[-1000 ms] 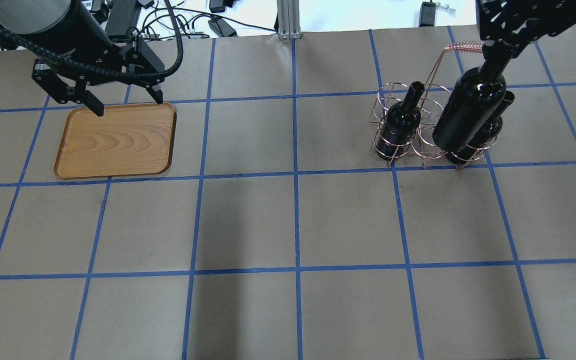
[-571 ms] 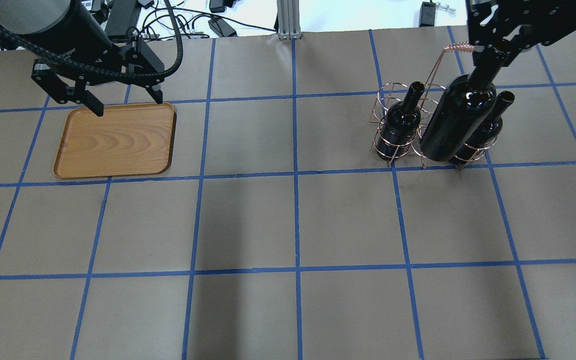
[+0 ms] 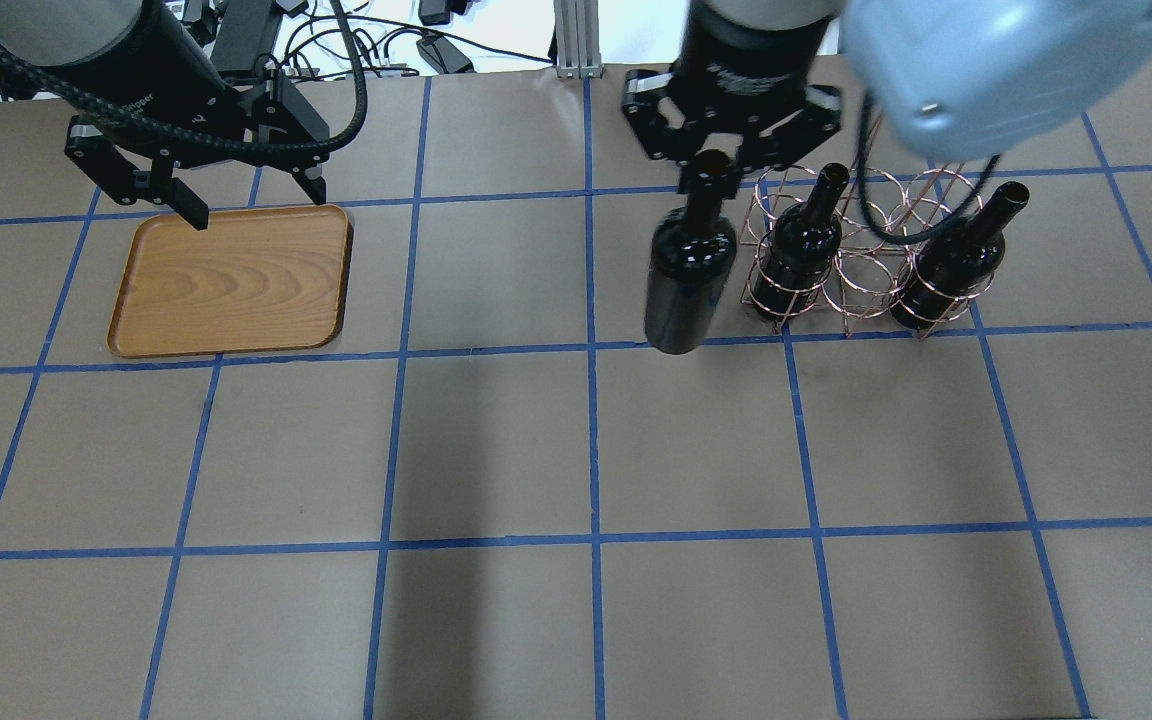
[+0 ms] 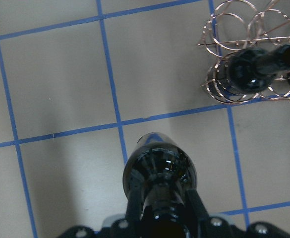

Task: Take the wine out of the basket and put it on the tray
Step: 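Carry the bottle toward the table center and stand it upright, then open the right gripper and raise it back above the rack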

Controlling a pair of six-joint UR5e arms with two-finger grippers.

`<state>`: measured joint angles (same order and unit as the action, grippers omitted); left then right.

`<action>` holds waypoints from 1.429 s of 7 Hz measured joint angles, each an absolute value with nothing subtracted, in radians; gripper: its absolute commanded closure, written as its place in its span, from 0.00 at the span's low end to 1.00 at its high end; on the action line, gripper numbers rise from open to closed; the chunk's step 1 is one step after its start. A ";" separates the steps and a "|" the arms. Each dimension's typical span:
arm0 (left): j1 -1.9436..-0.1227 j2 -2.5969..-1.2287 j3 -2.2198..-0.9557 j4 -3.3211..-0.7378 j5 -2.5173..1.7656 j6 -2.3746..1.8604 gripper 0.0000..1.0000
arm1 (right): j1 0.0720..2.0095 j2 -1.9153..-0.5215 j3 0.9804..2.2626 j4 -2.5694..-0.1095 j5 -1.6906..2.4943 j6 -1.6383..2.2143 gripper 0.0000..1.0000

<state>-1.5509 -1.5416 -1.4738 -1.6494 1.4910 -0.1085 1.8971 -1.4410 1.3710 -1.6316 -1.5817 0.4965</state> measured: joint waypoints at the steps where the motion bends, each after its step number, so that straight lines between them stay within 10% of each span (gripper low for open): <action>1: -1.543 -1.542 -1.473 -1.649 1.490 -0.107 0.00 | 1.943 -1.392 1.373 -1.691 -1.585 0.561 0.74; 5: -1.489 -1.537 -1.471 -1.648 1.485 -0.052 0.00 | 2.023 -1.286 1.393 -1.796 -1.615 0.677 0.66; 10: -1.488 -1.533 -1.472 -1.658 1.486 -0.051 0.00 | 2.032 -1.263 1.408 -1.800 -1.614 0.712 0.00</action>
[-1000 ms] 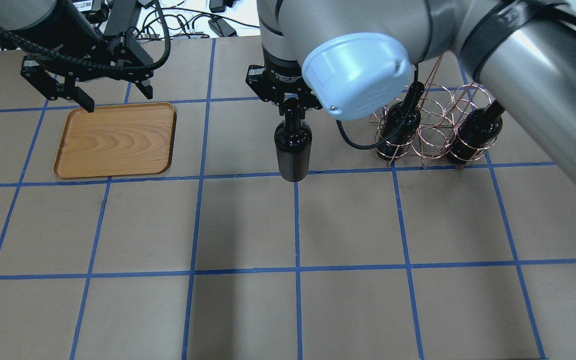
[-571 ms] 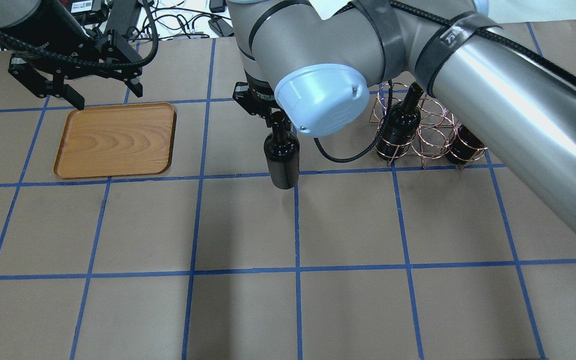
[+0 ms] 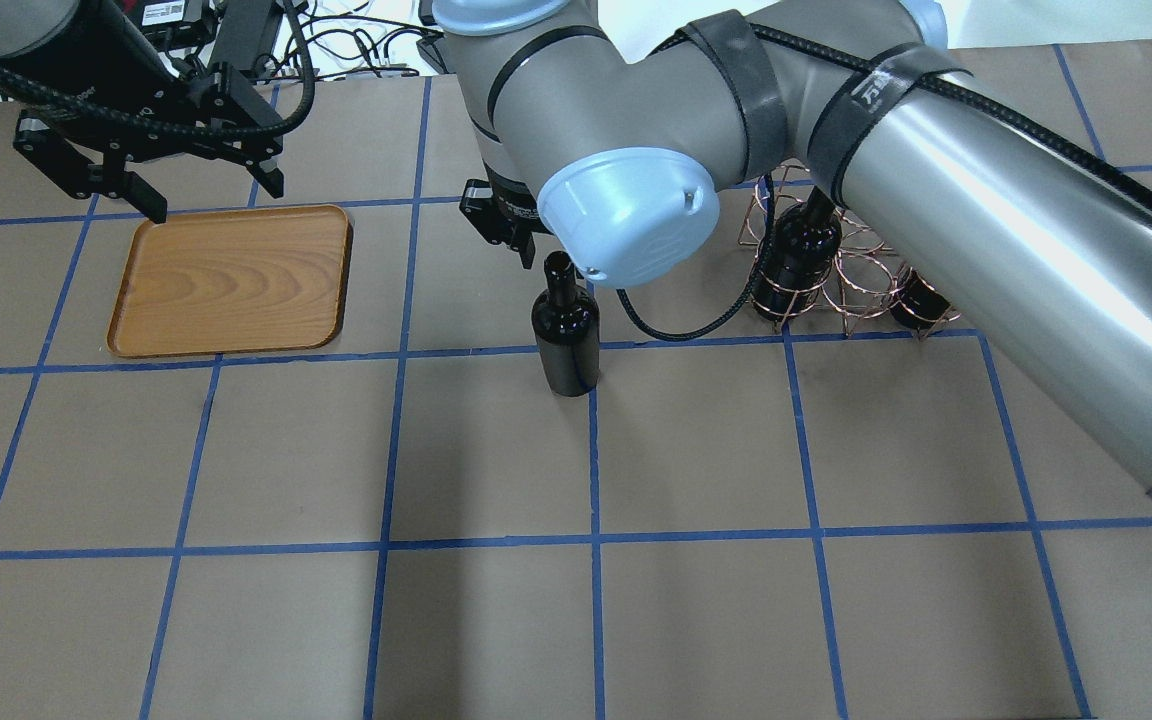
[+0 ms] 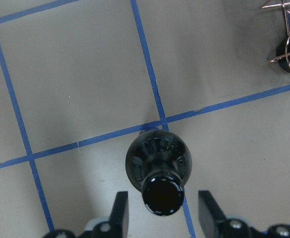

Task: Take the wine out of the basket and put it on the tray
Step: 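Open the right gripper and raise it back above the rack, then reach the left gripper to the standing bottle and grasp its neck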

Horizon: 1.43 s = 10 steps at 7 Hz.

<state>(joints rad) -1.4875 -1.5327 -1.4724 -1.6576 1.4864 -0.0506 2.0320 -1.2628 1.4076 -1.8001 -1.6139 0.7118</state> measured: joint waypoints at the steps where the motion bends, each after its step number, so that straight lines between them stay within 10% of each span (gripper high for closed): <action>1: -1.487 -1.533 -1.472 -1.658 1.486 -0.050 0.00 | 2.032 -1.265 1.407 -1.800 -1.618 0.709 0.00; 10: -1.510 -1.568 -1.472 -1.617 1.490 -0.104 0.00 | 1.641 -1.528 1.400 -1.609 -1.623 0.042 0.00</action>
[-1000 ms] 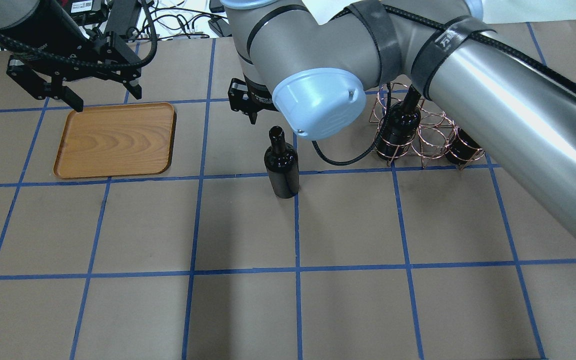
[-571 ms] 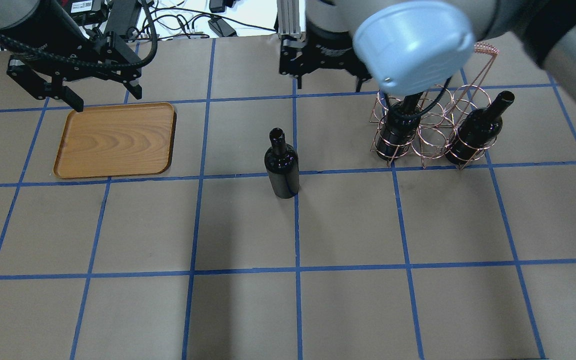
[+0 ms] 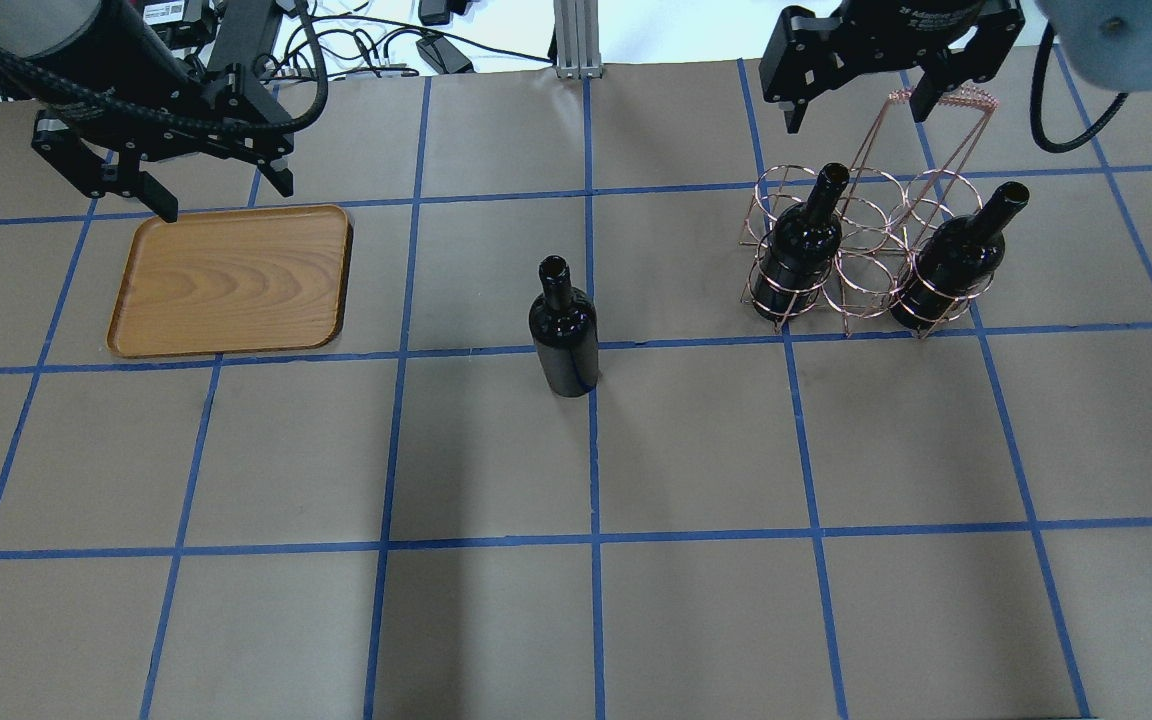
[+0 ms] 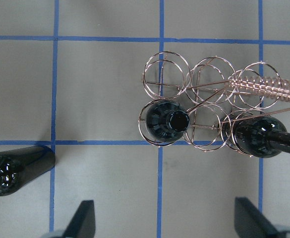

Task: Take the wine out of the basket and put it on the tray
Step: 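Reach the left gripper to the standing bottle and grasp its neck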

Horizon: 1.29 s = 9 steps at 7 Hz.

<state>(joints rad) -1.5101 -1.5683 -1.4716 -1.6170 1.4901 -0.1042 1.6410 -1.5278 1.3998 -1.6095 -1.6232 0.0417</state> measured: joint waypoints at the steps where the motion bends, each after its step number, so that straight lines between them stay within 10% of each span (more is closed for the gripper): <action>1: -1.545 -1.593 -1.471 -1.571 1.485 -0.158 0.00 | 1.632 -1.535 1.407 -1.610 -1.624 0.034 0.00; 9: -1.918 -1.832 -1.472 -1.420 1.501 -0.502 0.10 | 1.561 -1.566 1.506 -1.510 -1.618 0.041 0.00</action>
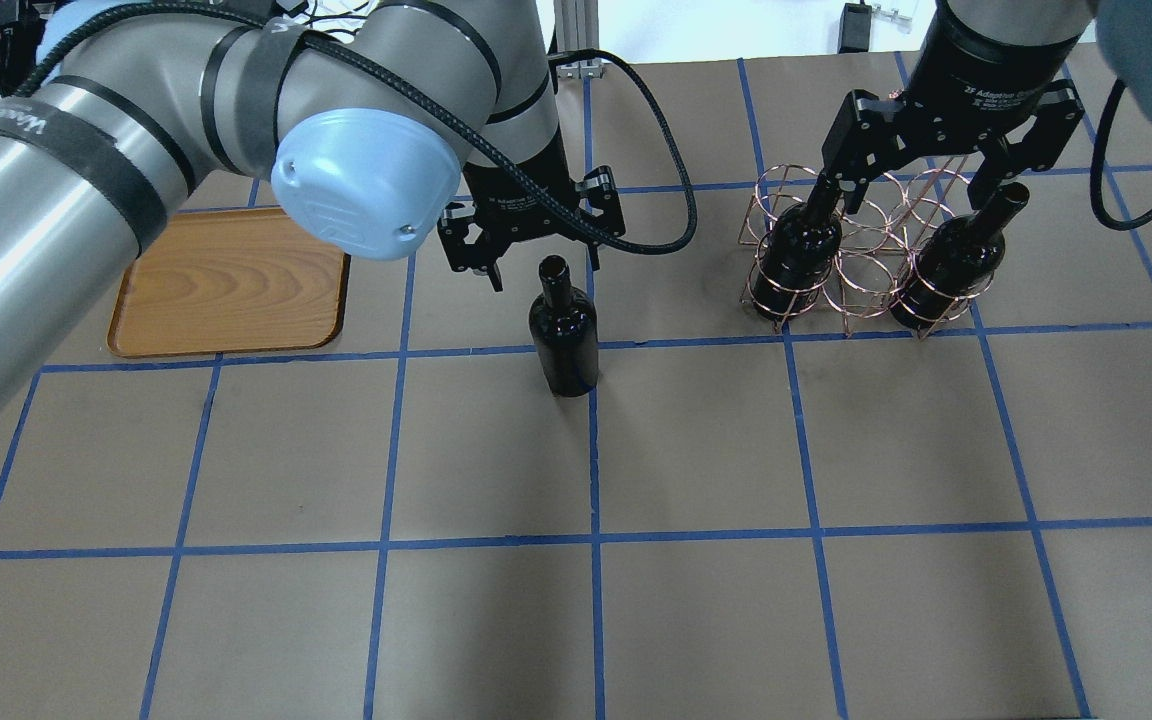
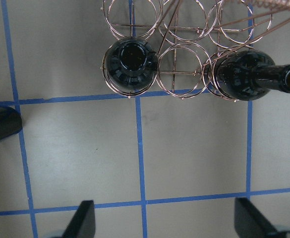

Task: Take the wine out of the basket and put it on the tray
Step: 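Reach the left gripper to the standing bottle and grasp its neck, then carry the bottle with the left gripper and lower it onto the wooden tray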

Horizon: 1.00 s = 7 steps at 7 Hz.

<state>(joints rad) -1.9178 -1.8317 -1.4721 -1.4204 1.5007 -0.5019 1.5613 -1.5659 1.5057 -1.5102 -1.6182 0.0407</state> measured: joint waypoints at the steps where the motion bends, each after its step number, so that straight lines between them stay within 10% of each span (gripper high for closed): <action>1: -1.918 -1.854 -1.473 -1.395 1.510 -0.492 0.17 | 1.561 -1.567 1.507 -1.512 -1.621 0.039 0.00; 3: -1.919 -1.879 -1.480 -1.369 1.524 -0.482 0.67 | 1.559 -1.568 1.508 -1.521 -1.625 0.038 0.00; 7: -1.919 -1.884 -1.512 -1.377 1.520 -0.437 0.91 | 1.559 -1.567 1.508 -1.543 -1.624 0.038 0.00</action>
